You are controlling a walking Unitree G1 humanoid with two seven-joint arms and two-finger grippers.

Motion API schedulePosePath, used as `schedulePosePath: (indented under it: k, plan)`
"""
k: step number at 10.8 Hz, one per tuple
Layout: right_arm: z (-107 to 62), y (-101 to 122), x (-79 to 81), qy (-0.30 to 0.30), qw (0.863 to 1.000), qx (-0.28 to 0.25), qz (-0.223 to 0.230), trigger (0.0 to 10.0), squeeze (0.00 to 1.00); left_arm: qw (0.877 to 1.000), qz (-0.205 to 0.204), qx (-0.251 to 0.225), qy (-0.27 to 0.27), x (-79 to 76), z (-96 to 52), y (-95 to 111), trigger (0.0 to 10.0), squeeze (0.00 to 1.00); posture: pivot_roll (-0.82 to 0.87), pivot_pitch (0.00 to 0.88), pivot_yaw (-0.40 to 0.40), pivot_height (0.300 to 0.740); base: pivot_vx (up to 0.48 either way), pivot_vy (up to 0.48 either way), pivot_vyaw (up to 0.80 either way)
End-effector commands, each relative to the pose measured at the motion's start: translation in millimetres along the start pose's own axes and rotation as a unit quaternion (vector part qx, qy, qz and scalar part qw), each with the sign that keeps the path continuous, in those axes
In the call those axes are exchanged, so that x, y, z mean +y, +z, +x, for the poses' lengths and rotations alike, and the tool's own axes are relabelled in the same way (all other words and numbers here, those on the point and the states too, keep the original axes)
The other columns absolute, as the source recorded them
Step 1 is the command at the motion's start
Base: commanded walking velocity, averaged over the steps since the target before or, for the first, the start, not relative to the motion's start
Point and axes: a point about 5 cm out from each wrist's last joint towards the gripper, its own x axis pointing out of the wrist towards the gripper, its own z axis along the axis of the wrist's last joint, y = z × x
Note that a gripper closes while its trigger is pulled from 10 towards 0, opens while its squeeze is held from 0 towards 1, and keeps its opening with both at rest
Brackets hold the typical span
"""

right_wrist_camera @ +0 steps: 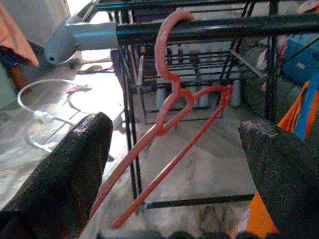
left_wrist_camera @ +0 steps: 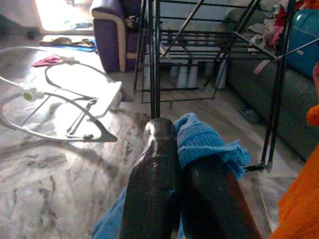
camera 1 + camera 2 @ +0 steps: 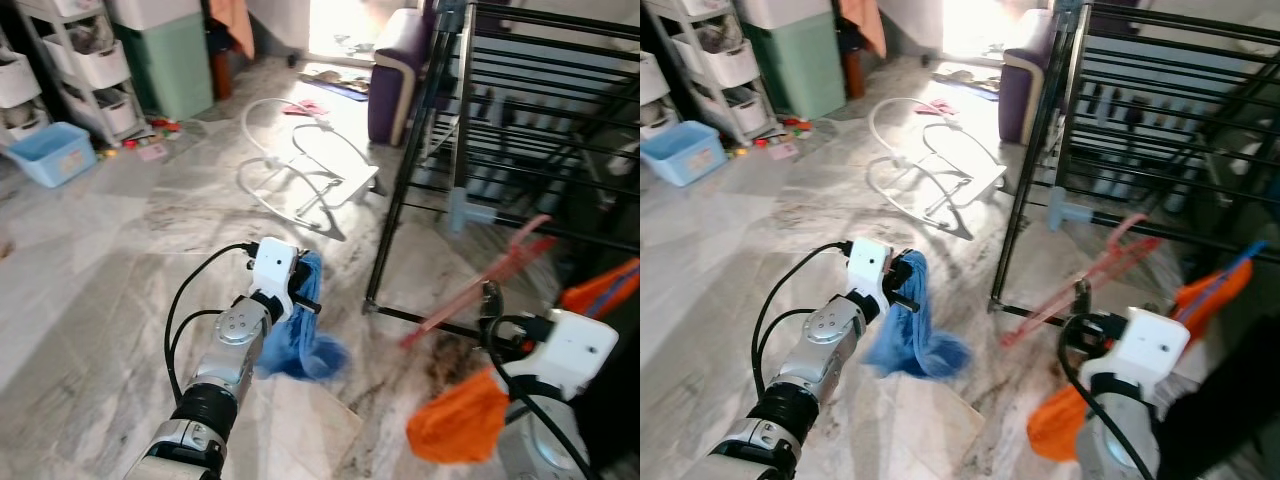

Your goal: Hang hanger

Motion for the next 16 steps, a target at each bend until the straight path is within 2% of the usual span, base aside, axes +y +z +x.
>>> schedulePosePath:
  k: [1,2,3,4,6,7,8,10,11,16]
  plan:
    - [4.1,-6,4.9,0.003,1.000,0.022,0.014,10.0,0.00,1.000,0.008,-0.009,-0.010,-2.8,2.4,7,10.0,0.00,0.03,0.100,-0.044,0.740,0.000,0.000,0.00]
    - [13.6,-6,13.5,0.011,0.999,0.033,0.028,10.0,0.00,1.000,0.008,-0.008,-0.016,-4.7,2.6,6,10.0,0.00,0.03,0.104,-0.044,0.740,0.000,0.000,0.00]
    - [26.5,-9,25.2,0.021,0.996,0.058,0.071,10.0,0.00,1.000,0.009,-0.007,-0.018,-5.1,2.1,6,10.0,0.00,0.03,0.111,-0.043,0.740,0.000,0.000,0.00]
    - [39.3,-12,38.5,0.041,0.993,0.072,0.085,10.0,0.00,1.000,0.010,-0.005,-0.021,-5.2,0.7,5,10.0,0.00,0.04,0.118,-0.044,0.740,0.000,0.000,0.00]
    - [52.0,-16,49.7,0.054,0.989,0.098,0.092,10.0,0.00,1.000,0.011,-0.004,-0.022,-5.2,-0.4,4,10.0,0.00,0.05,0.129,-0.047,0.740,0.000,0.000,0.00]
    - [61.7,-21,54.5,0.039,0.985,0.129,0.108,10.0,0.00,1.000,0.010,-0.003,-0.021,-4.8,-1.3,4,10.0,0.00,0.07,0.130,-0.052,0.740,0.000,0.000,0.00]
    - [64.3,-25,55.1,0.035,0.981,0.146,0.121,10.0,0.00,1.000,0.009,-0.002,-0.019,-4.0,-1.9,4,10.0,0.00,0.07,0.131,-0.053,0.740,0.000,0.000,0.00]
    - [61.8,-43,44.1,0.006,0.971,0.188,0.149,10.0,0.00,1.000,0.006,0.003,-0.024,-5.9,-3.7,2,10.0,0.00,0.06,0.135,-0.050,0.740,0.000,0.000,0.00]
    - [61.3,-45,42.3,0.001,0.969,0.192,0.155,10.0,0.00,1.000,0.005,0.003,-0.025,-6.3,-3.7,2,10.0,0.00,0.06,0.136,-0.048,0.740,0.000,0.000,0.00]
    - [44.7,-42,-4.3,-0.072,0.977,0.166,0.115,10.0,0.00,0.999,0.003,0.008,-0.040,-12.1,-0.1,4,10.0,0.00,0.04,0.132,-0.029,0.740,0.000,0.000,0.00]
